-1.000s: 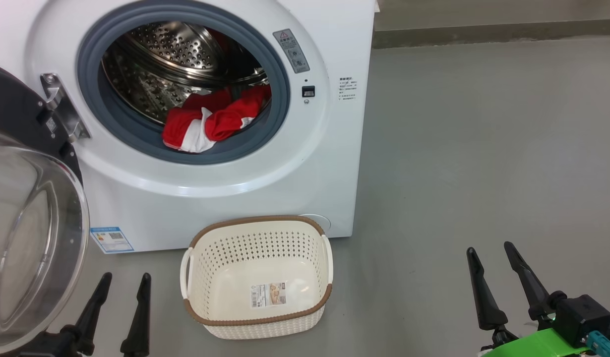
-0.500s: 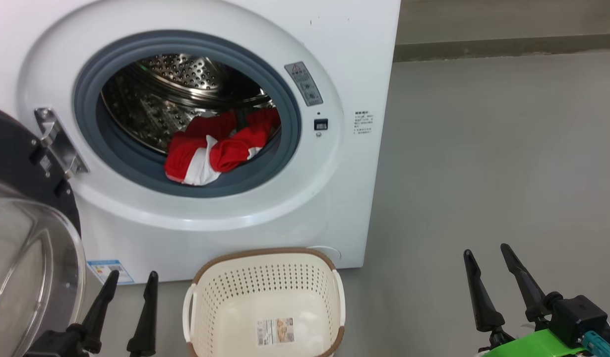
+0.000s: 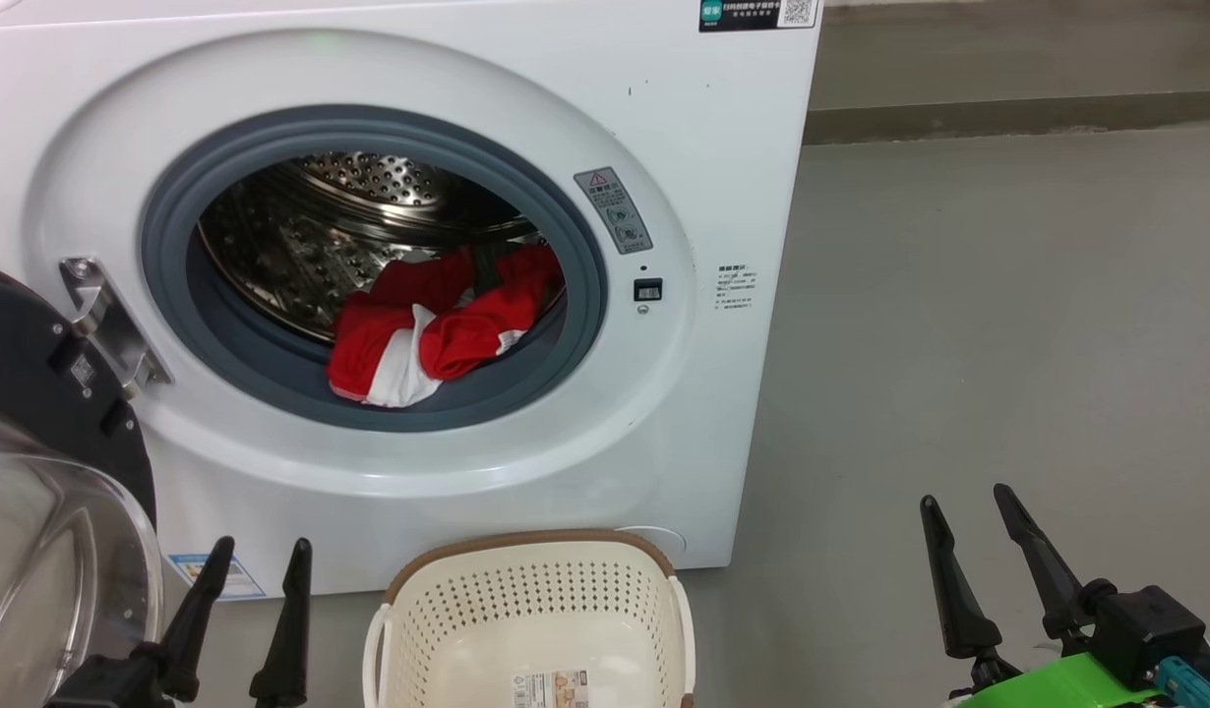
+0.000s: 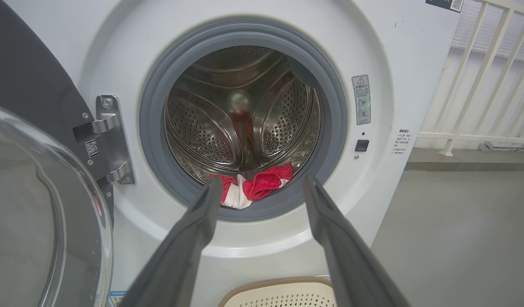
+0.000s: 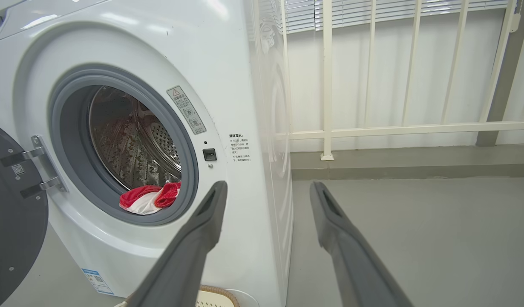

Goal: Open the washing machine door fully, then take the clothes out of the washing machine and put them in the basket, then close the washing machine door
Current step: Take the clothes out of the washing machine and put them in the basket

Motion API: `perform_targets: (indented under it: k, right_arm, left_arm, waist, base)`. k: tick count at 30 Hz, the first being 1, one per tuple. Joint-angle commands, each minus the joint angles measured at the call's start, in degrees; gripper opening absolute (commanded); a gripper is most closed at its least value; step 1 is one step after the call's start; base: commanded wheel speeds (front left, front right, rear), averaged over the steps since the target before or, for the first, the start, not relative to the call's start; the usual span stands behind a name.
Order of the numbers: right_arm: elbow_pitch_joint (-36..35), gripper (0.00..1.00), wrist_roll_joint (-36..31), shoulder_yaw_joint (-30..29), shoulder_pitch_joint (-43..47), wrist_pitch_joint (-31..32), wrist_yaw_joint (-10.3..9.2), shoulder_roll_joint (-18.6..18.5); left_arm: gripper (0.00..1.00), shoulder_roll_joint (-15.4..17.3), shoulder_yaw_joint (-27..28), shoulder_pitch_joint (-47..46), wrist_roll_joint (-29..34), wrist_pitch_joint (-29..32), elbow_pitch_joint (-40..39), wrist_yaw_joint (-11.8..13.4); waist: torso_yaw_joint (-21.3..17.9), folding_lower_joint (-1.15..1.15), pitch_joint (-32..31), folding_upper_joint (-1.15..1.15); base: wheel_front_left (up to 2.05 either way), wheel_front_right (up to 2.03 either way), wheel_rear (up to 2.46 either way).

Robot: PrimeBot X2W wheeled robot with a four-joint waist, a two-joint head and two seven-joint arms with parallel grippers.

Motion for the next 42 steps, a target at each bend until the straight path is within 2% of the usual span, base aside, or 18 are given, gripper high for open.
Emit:
perform_targets:
  k: [1, 29, 42]
  right_arm:
    - [-1.43, 1.00, -0.48, 1.23, -1.83, -0.37, 0.37, -0.62]
    - [-1.82, 1.00, 0.43, 2.19, -1.83, -0.37, 0.37, -0.62]
    - [-3.42, 1.00, -0.16, 2.17, -4.83, -0.37, 0.37, -0.62]
  left_arm:
    - [1.00, 1.33, 2.02, -1.92, 0.22, -0.29, -1.09, -0.31]
    - [1.00, 2.15, 1.13, -2.71, 0.28, -0.29, -0.76, -0.31]
    - [1.00, 3.90, -1.06, -9.50, -1.64, -0.29, 1.23, -0.31]
  waist:
    - [0.07, 0.00, 0.00, 0.00]
    - [0.59, 0.00, 1.02, 0.00]
    - [0.99, 0.00, 7.20, 0.00]
  base:
    - [0.00, 0.00, 0.00]
    - [0.00, 0.00, 0.00]
    - [0.00, 0.00, 0.00]
